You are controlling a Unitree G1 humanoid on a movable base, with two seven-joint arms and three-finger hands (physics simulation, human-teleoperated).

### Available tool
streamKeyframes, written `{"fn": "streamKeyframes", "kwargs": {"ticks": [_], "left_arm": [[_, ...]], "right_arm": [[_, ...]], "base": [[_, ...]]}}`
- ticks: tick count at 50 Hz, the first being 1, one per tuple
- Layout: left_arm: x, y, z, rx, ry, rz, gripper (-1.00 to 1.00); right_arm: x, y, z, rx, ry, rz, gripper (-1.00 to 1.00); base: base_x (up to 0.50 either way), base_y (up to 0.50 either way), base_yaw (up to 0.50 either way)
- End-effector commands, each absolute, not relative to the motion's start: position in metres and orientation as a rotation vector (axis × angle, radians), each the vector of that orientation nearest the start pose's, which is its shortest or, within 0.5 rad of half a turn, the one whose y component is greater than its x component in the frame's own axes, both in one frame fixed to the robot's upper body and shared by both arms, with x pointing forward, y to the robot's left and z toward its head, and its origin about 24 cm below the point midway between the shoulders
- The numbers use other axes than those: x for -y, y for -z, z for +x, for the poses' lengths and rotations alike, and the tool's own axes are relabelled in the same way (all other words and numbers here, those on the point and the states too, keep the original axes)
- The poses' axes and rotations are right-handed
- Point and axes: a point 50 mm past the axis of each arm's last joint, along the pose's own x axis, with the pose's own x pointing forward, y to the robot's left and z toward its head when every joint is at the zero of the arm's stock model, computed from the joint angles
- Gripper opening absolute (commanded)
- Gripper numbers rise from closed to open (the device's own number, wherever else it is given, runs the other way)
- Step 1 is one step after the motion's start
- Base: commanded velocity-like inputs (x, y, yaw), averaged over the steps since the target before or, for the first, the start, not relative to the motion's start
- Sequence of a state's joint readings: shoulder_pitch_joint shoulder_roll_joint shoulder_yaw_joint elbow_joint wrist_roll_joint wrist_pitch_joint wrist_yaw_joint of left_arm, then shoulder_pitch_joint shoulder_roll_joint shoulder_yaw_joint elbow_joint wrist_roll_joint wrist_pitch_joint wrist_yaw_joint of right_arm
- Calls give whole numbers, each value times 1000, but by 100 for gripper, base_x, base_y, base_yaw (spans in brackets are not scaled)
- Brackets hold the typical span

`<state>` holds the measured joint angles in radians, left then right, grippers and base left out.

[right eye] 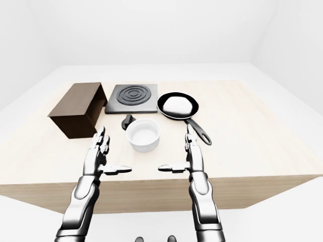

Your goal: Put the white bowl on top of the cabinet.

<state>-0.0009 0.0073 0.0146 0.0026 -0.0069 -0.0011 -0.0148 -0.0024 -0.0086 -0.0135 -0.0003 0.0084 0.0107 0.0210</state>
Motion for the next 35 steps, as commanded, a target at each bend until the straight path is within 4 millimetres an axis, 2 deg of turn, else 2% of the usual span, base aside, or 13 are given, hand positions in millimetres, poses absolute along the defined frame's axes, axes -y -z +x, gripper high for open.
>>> {"fn": "streamKeyframes", "kwargs": {"ticks": [1, 18, 35], "left_arm": [[-160, -41, 253, -1, 1, 1, 100], [-159, -40, 254, -4, 1, 6, 100], [-158, -39, 254, -7, 6, 13, 100]], "right_arm": [[159, -41, 255, -28, -34, 4, 100], [156, -40, 254, -31, -69, 1, 100], [157, -40, 255, -32, -70, 2, 100]], "base": [[0, 0, 0], [0, 0, 0], [19, 0, 0]]}}
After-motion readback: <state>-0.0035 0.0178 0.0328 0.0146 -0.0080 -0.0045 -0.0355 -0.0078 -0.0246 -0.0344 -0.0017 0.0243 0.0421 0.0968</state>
